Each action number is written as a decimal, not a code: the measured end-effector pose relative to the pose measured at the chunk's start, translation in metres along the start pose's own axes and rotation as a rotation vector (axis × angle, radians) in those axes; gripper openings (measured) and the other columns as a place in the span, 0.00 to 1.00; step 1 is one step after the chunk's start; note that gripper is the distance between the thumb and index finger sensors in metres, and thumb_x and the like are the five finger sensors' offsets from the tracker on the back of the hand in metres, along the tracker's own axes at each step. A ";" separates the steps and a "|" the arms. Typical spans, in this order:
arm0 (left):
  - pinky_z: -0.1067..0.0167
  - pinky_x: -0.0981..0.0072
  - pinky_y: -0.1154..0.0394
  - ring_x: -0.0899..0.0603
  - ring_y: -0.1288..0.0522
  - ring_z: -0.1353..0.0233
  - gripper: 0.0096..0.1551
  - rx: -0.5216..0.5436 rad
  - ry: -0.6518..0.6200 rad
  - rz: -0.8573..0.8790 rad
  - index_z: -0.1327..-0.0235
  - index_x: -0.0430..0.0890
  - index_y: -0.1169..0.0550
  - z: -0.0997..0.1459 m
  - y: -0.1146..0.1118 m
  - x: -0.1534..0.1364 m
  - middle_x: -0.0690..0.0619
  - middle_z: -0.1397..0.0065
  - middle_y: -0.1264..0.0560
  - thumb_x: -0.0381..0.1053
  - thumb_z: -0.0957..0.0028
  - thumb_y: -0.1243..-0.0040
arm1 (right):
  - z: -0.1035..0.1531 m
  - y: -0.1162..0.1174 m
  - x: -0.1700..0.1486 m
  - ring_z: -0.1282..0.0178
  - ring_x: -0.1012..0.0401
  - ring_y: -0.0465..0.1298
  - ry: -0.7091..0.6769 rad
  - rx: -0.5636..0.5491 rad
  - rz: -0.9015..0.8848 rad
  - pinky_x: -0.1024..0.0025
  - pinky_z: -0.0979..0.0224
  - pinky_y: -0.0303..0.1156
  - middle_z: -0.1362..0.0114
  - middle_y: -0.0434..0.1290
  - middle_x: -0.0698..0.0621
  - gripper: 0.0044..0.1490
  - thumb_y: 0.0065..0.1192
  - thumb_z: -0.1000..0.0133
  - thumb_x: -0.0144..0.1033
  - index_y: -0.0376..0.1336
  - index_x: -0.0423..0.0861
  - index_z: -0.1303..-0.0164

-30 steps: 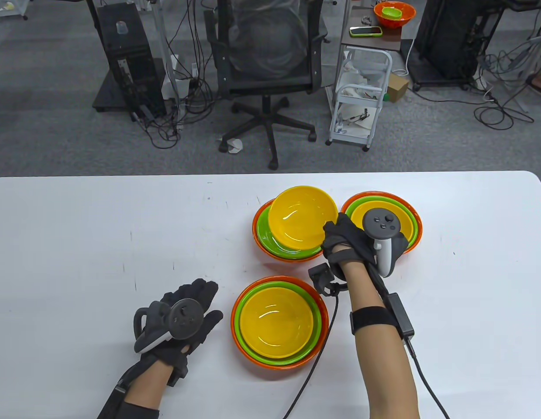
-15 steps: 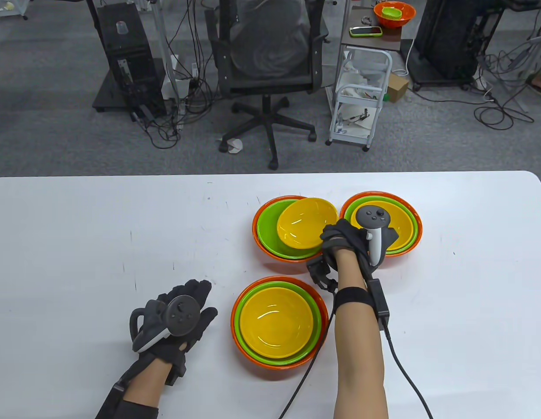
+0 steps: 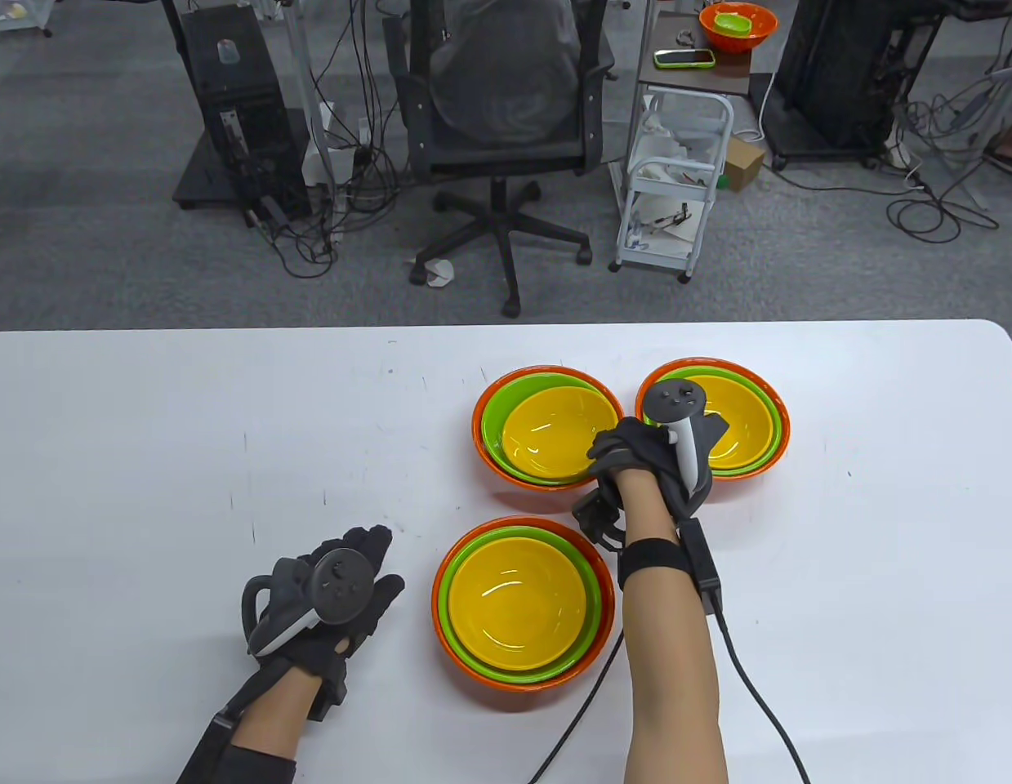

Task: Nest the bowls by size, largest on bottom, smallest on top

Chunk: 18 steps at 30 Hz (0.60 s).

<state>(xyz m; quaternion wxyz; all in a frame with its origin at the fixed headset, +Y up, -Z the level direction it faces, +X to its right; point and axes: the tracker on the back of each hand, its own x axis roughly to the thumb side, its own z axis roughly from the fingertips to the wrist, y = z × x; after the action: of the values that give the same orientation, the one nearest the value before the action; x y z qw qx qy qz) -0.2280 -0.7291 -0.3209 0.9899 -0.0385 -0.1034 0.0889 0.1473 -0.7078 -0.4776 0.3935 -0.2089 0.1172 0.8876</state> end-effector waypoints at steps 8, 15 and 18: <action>0.28 0.30 0.34 0.32 0.31 0.21 0.41 -0.021 -0.002 0.007 0.19 0.51 0.37 -0.002 -0.001 0.003 0.43 0.18 0.34 0.65 0.44 0.48 | 0.020 -0.012 -0.008 0.59 0.41 0.78 -0.073 0.042 0.020 0.45 0.53 0.73 0.43 0.75 0.34 0.41 0.63 0.44 0.37 0.55 0.31 0.26; 0.28 0.30 0.34 0.32 0.31 0.21 0.41 -0.063 0.035 0.000 0.18 0.51 0.38 -0.010 0.001 0.009 0.43 0.18 0.34 0.65 0.43 0.48 | 0.054 -0.031 -0.023 0.46 0.35 0.75 -0.222 -0.054 0.080 0.38 0.44 0.70 0.34 0.71 0.32 0.42 0.64 0.45 0.39 0.57 0.31 0.26; 0.27 0.30 0.34 0.32 0.31 0.20 0.41 -0.040 0.034 -0.009 0.18 0.51 0.38 -0.010 0.011 0.017 0.43 0.18 0.35 0.65 0.43 0.48 | 0.074 -0.040 -0.027 0.40 0.33 0.72 -0.313 -0.102 0.128 0.34 0.40 0.66 0.30 0.68 0.32 0.43 0.65 0.45 0.40 0.56 0.32 0.26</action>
<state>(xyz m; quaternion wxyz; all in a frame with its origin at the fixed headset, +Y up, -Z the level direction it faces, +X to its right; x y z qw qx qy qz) -0.2118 -0.7160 -0.3279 0.9909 -0.0594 -0.0885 0.0816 0.1724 -0.6714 -0.4016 0.3382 -0.0801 0.0224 0.9374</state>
